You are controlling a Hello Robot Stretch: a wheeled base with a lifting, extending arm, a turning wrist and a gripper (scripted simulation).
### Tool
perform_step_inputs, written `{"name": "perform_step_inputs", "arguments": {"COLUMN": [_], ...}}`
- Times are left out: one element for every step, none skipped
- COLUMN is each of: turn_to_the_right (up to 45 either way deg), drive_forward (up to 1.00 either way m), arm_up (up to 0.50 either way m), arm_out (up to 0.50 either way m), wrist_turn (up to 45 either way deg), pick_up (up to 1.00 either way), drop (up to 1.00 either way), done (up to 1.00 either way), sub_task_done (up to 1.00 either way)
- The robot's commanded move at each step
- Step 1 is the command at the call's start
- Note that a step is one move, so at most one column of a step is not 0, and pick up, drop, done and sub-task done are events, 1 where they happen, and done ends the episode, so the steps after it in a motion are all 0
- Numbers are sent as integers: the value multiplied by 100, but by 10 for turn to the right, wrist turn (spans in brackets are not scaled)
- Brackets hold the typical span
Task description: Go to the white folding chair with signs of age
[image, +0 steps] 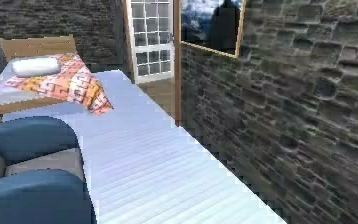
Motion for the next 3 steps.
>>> {"name": "perform_step_inputs", "arguments": {"turn_to_the_right": [450,450,30], "drive_forward": [0,0,0], "arm_up": [0,0,0], "arm_out": [0,0,0], "wrist_turn": [0,0,0], "pick_up": [0,0,0], "drop": [0,0,0], "done": [0,0,0], "sub_task_done": [0,0,0]}}
